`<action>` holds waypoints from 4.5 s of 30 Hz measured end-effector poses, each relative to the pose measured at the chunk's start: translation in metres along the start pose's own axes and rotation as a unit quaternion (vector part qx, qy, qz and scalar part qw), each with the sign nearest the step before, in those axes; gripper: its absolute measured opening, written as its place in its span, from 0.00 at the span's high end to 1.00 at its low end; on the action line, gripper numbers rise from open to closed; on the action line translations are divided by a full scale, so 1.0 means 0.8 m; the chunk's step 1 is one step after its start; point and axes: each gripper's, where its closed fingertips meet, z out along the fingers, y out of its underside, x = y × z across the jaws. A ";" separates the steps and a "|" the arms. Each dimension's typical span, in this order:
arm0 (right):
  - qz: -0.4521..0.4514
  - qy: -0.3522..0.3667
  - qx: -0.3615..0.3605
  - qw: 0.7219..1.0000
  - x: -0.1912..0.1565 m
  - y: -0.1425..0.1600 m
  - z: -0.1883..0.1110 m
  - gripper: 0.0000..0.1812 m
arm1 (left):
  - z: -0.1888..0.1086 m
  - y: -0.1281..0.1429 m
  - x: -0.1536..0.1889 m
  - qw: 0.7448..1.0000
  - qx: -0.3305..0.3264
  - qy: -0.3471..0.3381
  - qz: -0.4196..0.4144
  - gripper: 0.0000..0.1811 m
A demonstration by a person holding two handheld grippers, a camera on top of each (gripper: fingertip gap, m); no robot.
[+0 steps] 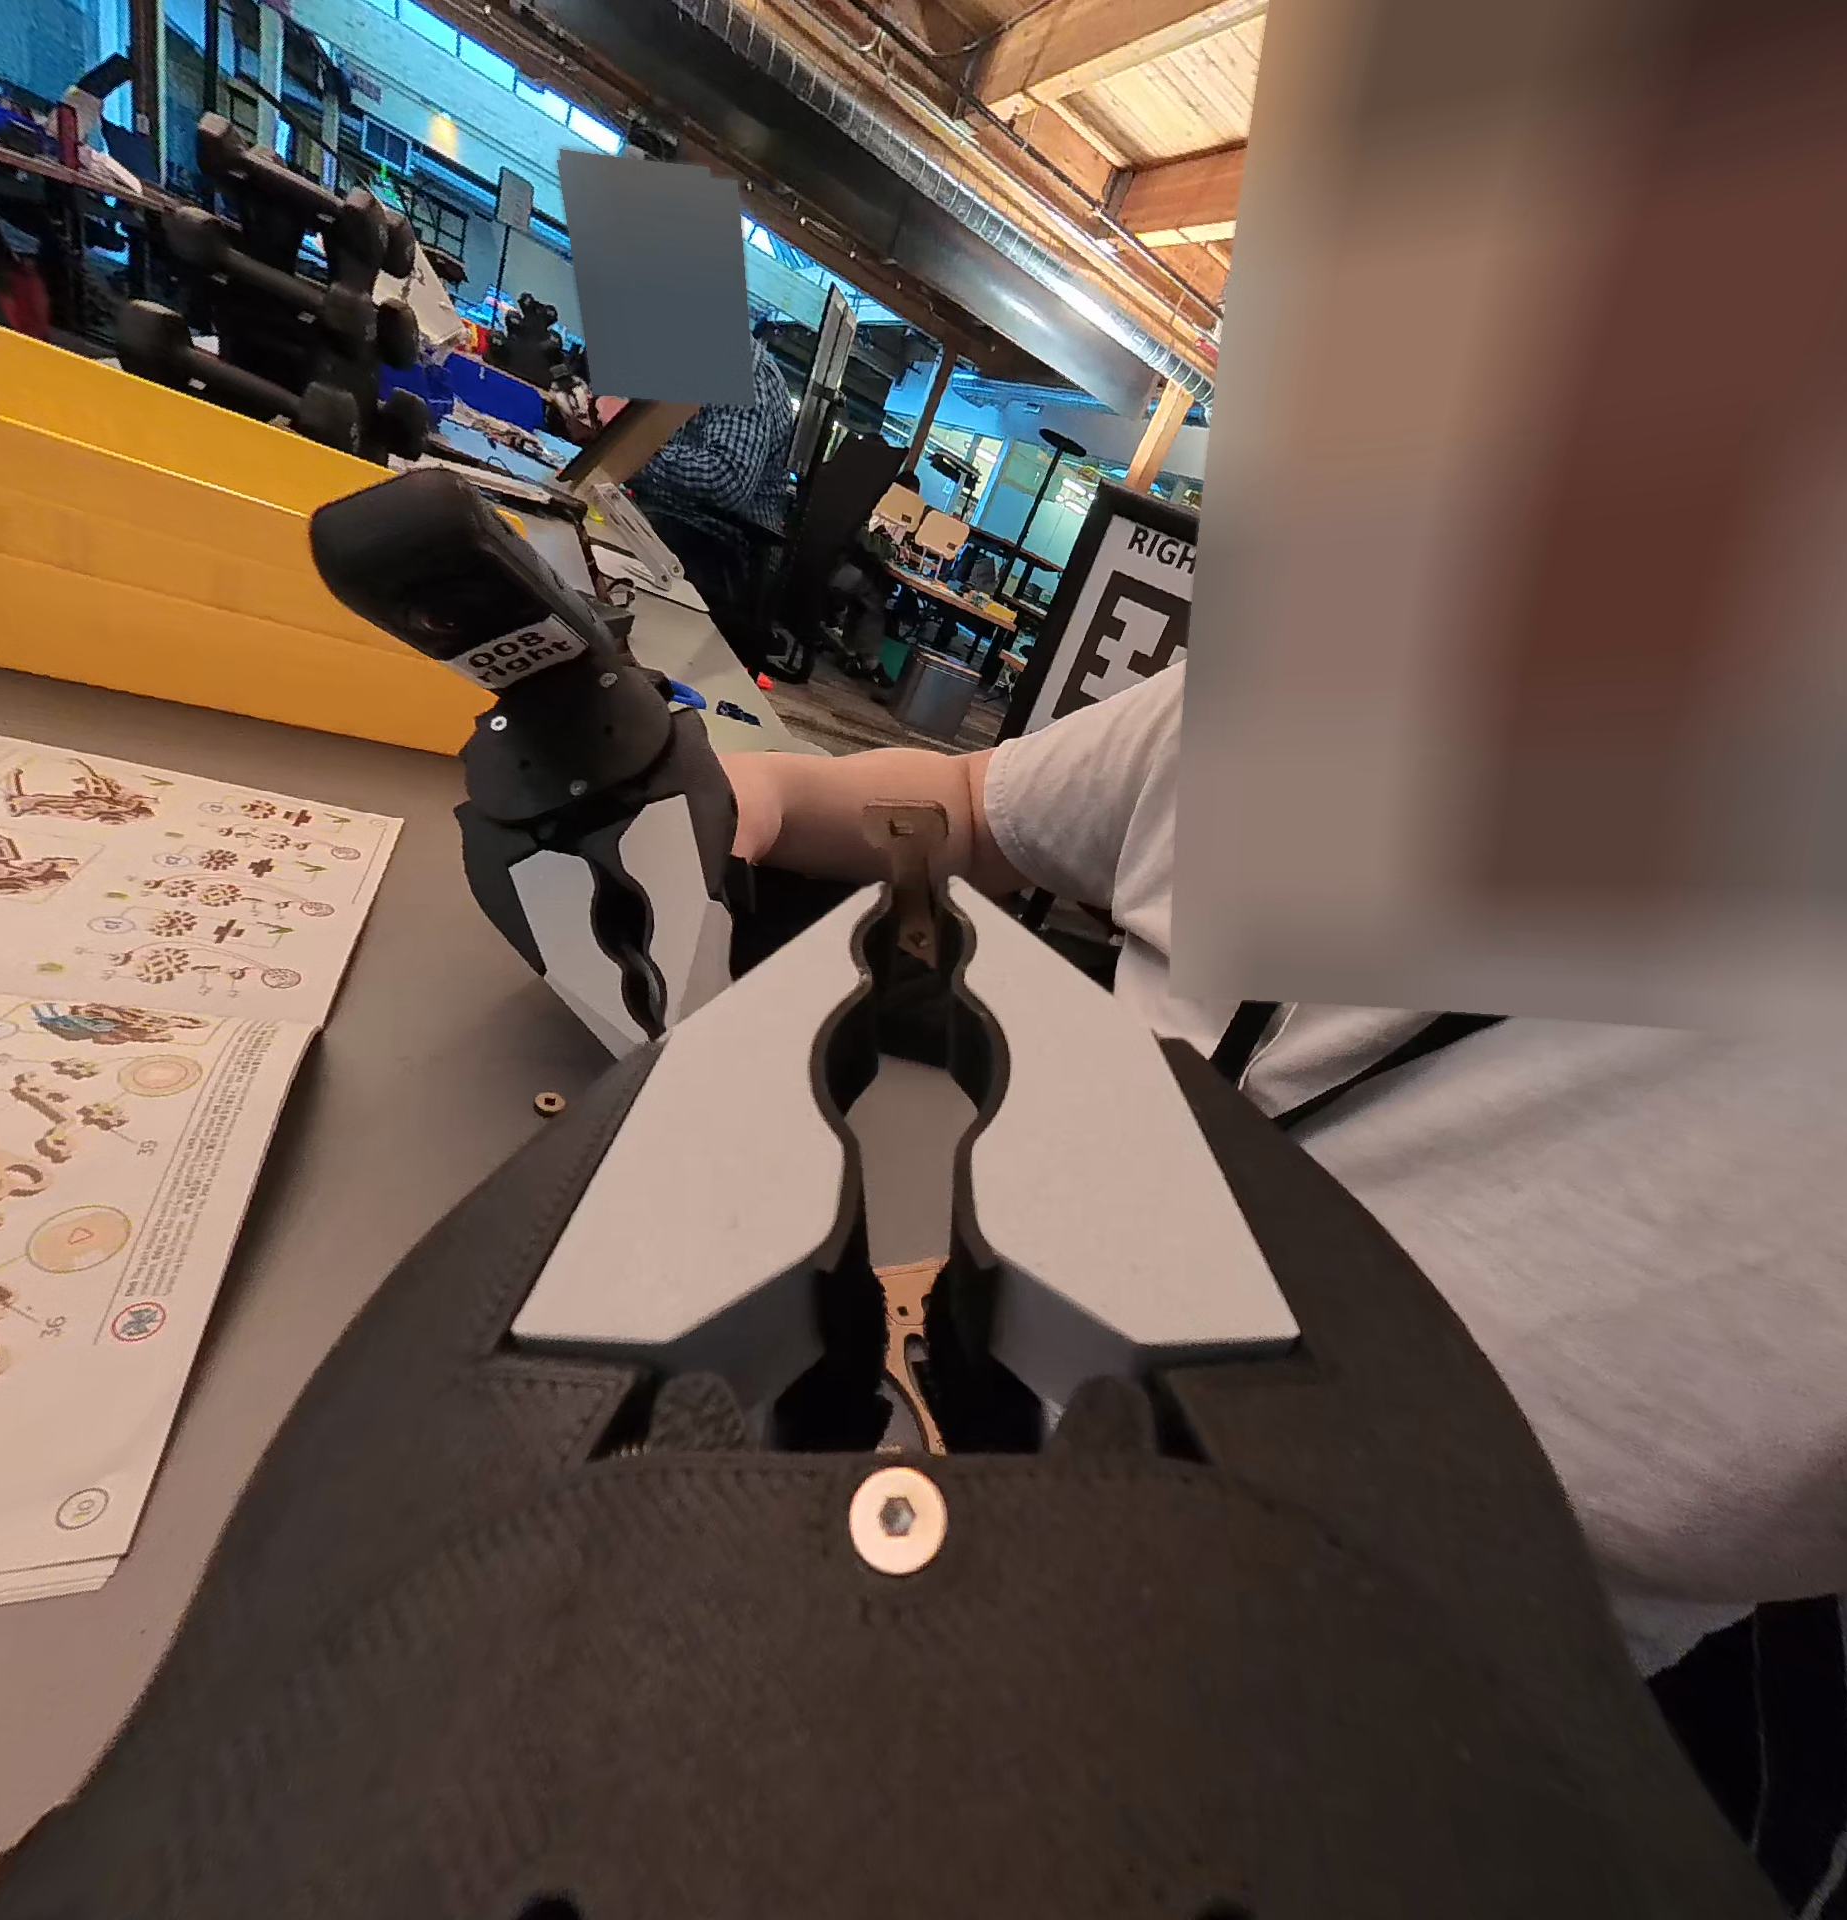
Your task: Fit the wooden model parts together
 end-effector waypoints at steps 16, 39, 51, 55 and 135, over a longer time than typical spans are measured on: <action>-0.434 0.083 -0.165 0.882 0.013 0.000 0.011 0.93 | 0.005 -0.001 0.005 1.000 -0.002 -0.001 0.005 0.98; -0.256 0.089 -0.126 0.954 0.000 0.013 0.003 1.00 | 0.004 -0.004 -0.005 0.999 0.003 -0.029 0.013 0.98; -0.084 0.116 0.038 0.989 -0.013 0.013 -0.034 1.00 | 0.005 -0.003 -0.010 0.999 0.019 -0.010 -0.037 0.98; -0.063 0.106 0.034 0.992 -0.008 0.018 -0.030 1.00 | 0.005 -0.004 -0.008 0.999 0.021 -0.007 -0.038 0.98; 0.088 -0.058 -0.034 0.994 -0.062 -0.053 -0.024 1.00 | 0.046 0.036 -0.048 0.988 -0.028 -0.074 -0.131 0.98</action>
